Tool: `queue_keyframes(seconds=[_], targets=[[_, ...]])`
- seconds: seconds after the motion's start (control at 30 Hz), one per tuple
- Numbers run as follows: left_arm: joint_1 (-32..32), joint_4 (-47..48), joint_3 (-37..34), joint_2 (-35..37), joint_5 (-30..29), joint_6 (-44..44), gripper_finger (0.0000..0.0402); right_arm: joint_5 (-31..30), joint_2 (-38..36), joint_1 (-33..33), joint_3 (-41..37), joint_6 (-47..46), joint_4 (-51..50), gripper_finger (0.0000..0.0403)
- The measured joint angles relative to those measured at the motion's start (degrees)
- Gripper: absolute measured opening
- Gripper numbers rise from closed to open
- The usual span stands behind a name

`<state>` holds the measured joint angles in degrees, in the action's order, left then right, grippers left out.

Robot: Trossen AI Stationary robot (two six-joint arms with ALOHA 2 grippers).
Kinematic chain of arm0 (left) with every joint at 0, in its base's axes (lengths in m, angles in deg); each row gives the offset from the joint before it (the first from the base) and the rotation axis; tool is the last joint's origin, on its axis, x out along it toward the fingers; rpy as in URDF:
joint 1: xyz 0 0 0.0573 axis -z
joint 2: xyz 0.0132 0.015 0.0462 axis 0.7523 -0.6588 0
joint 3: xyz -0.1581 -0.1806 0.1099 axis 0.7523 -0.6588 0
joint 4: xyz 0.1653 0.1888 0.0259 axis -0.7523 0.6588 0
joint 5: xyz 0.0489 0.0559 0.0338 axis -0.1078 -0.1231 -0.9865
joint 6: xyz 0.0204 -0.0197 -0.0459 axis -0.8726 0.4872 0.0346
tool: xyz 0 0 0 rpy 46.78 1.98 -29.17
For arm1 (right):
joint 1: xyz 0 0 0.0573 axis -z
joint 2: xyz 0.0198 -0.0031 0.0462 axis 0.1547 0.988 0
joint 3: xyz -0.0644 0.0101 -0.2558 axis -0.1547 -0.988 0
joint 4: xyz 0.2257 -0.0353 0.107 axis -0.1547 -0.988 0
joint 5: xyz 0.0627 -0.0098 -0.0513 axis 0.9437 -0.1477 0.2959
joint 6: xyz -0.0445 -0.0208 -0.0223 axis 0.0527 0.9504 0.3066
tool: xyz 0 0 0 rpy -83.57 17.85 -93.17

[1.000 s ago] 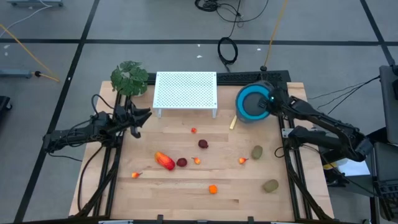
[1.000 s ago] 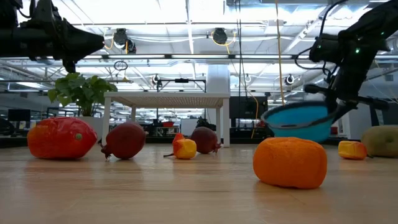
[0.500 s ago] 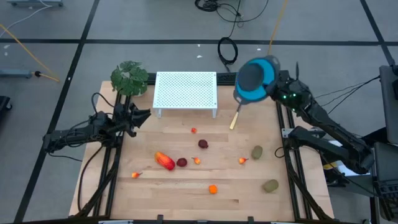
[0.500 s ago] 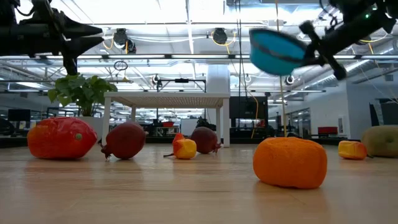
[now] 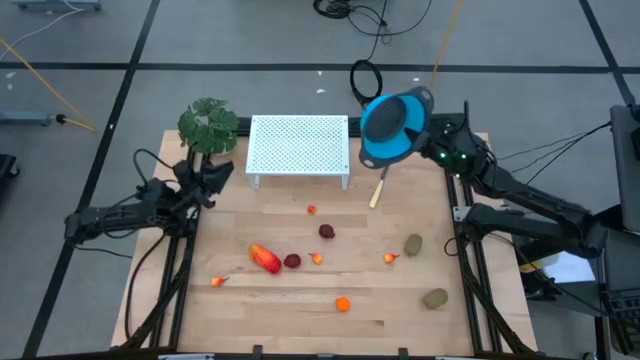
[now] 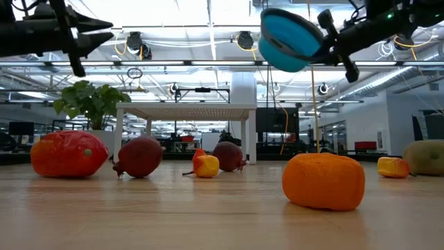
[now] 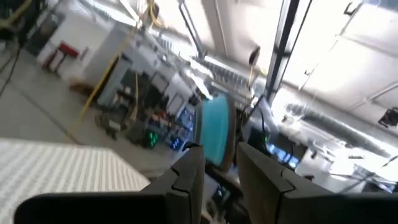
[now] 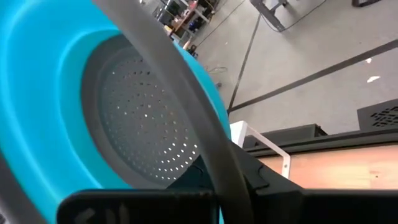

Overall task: Pick & Place Fruit
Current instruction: Put the strainer bowl on the shelf

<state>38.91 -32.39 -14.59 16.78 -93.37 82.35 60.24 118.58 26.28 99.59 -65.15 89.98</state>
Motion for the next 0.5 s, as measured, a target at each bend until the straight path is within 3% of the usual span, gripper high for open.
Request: queue_keyframes(seconds=[0.23,0.5], targets=[[0.01,-10.12,1.56,-9.97,-0.08,-3.82,0.0093,-5.87,5.55,-4.73,0.00,3.56,7.68,0.0000],[0.01,-9.69,13.37,-25.61,0.48,-11.59,0.0093,-11.06,12.62,-9.79,5.40,11.48,9.36,0.0000]])
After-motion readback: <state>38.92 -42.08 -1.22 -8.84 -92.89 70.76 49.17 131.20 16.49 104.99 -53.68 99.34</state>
